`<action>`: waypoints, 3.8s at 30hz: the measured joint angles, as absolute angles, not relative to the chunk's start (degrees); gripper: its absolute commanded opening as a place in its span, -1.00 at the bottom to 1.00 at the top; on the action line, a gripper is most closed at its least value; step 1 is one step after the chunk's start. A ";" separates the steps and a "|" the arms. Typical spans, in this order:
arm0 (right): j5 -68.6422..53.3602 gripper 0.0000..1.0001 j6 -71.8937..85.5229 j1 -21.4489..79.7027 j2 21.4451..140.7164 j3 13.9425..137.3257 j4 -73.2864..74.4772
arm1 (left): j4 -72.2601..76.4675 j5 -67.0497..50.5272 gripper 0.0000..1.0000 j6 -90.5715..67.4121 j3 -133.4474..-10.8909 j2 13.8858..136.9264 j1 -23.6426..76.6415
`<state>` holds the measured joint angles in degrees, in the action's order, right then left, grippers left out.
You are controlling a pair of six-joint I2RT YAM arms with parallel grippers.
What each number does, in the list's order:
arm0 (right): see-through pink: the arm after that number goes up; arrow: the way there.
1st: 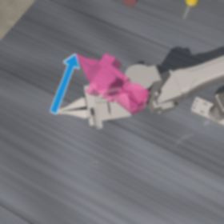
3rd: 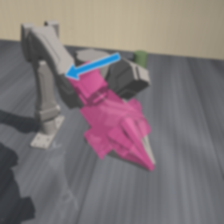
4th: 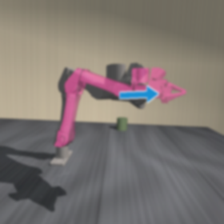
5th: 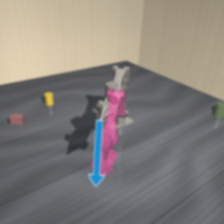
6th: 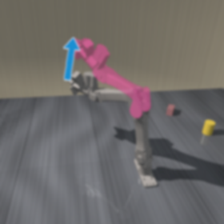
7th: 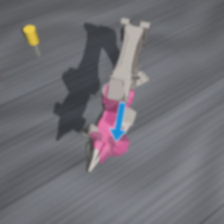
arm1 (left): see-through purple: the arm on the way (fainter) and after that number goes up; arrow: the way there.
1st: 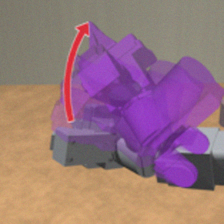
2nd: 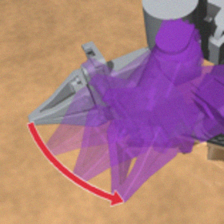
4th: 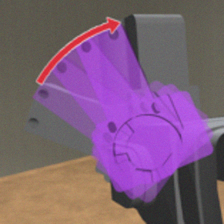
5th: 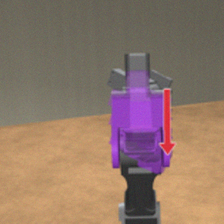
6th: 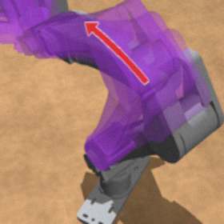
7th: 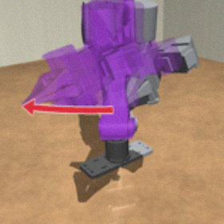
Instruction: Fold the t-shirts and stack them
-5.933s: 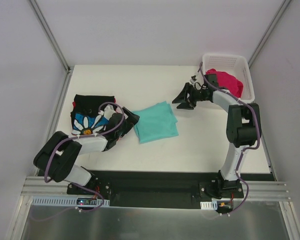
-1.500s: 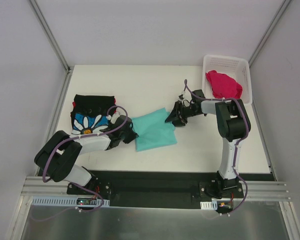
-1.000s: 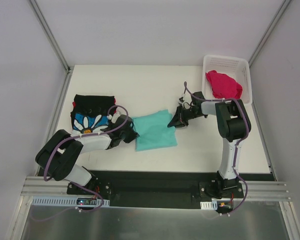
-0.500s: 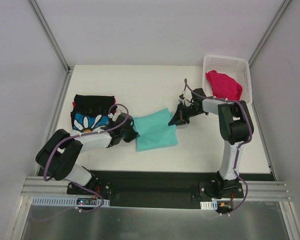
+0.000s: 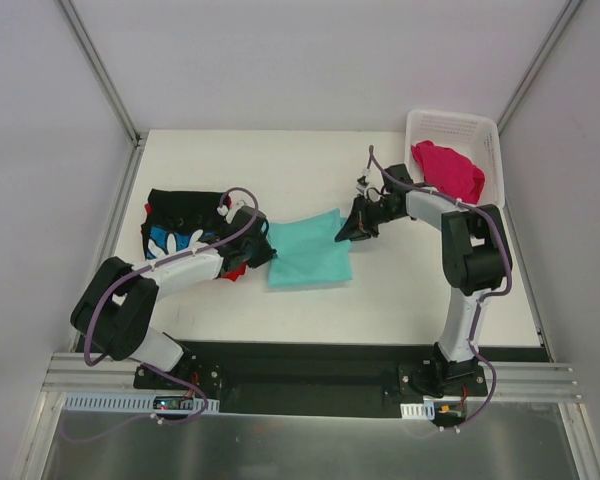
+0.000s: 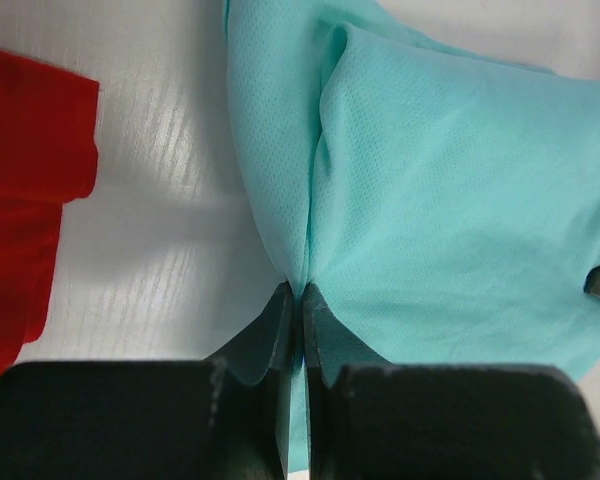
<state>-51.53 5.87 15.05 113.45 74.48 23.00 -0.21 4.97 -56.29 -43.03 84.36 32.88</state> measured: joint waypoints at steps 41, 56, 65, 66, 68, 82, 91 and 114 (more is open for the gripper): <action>-47.09 -0.98 7.84 28.53 119.87 105.25 33.91 | -19.16 1.65 -1.00 -37.23 -61.36 75.79 14.02; -46.44 -0.99 11.92 35.64 128.29 114.30 34.11 | -23.97 0.43 -1.00 -33.39 -60.97 69.21 4.80; -46.44 -0.99 14.00 37.43 131.09 117.71 33.54 | -26.50 0.25 -1.00 -31.83 -60.55 66.28 2.50; -46.44 -0.99 14.20 37.54 131.26 117.93 33.47 | -26.61 0.23 -1.00 -31.70 -60.55 66.24 2.26; -46.44 -0.99 14.46 37.69 131.50 118.10 33.23 | -26.68 0.21 -1.00 -31.46 -60.55 66.19 1.80; -48.38 -0.99 19.75 39.29 134.61 120.46 26.85 | -27.49 -1.26 -1.00 -27.62 -60.49 66.24 -3.66; -54.04 -0.99 31.00 40.47 136.05 118.93 11.00 | -28.80 -1.21 -1.00 -23.38 -63.22 68.62 -8.10; -59.24 -0.99 49.30 44.27 148.64 123.96 -9.63 | -28.18 0.56 -1.00 -20.64 -61.98 70.96 -12.86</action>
<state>-59.24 49.30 44.27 148.64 123.96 -9.63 -28.18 0.56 -20.64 -61.98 70.96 -12.86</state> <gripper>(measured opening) 0.041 0.018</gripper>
